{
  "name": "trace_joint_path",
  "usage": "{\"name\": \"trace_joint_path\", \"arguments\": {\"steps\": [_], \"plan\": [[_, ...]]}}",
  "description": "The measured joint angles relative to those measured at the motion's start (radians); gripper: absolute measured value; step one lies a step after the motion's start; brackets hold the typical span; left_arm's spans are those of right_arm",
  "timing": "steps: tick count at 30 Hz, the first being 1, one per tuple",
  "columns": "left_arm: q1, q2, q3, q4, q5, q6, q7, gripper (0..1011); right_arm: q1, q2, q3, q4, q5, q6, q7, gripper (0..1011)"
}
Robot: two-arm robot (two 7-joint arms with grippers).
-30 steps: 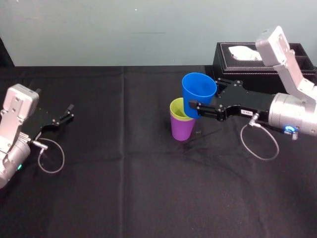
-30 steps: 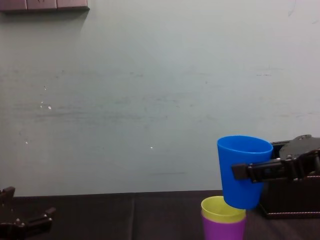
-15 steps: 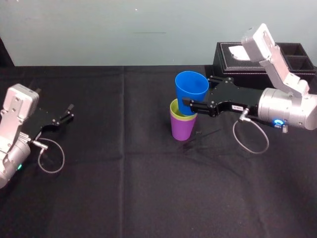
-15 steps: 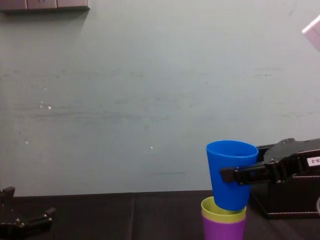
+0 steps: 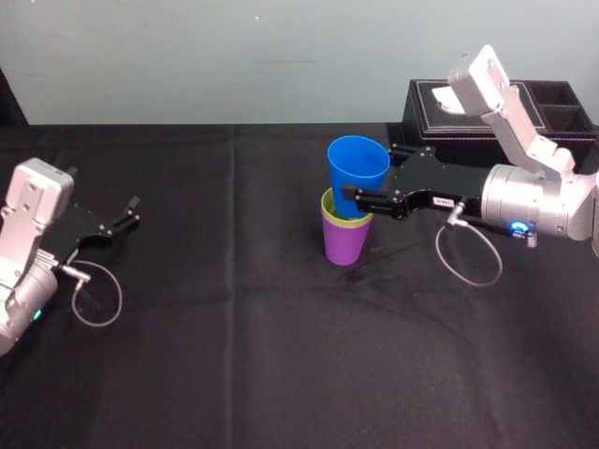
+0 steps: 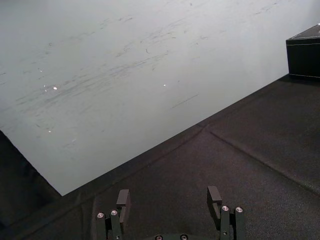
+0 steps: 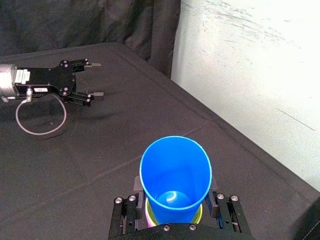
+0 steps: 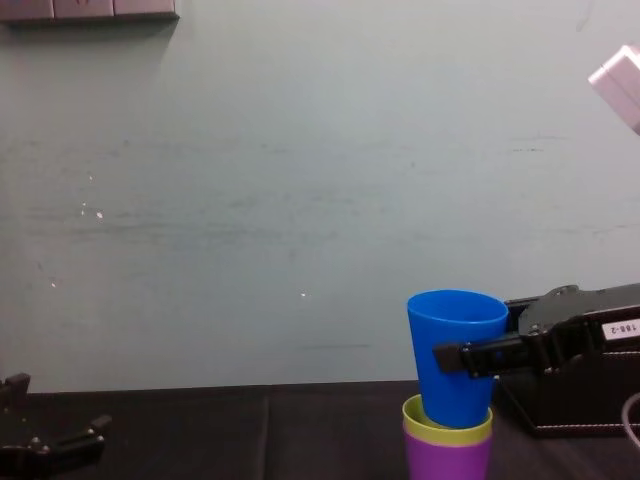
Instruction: Stack the three plastic cups sequentially using one hand.
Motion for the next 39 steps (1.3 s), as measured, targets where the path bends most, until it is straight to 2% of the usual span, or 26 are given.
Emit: {"name": "trace_joint_path", "arguments": {"steps": [18,39], "plan": [[0.0,0.0,0.0,0.0,0.0,0.0,0.0,1011,0.009,-0.019,-0.019,0.05,-0.01,-0.019,0.013,713],[0.0,0.0,0.0,0.0,0.0,0.0,0.0,1011,0.009,-0.017,-0.018,0.046,-0.009,-0.018,0.013,713]]}}
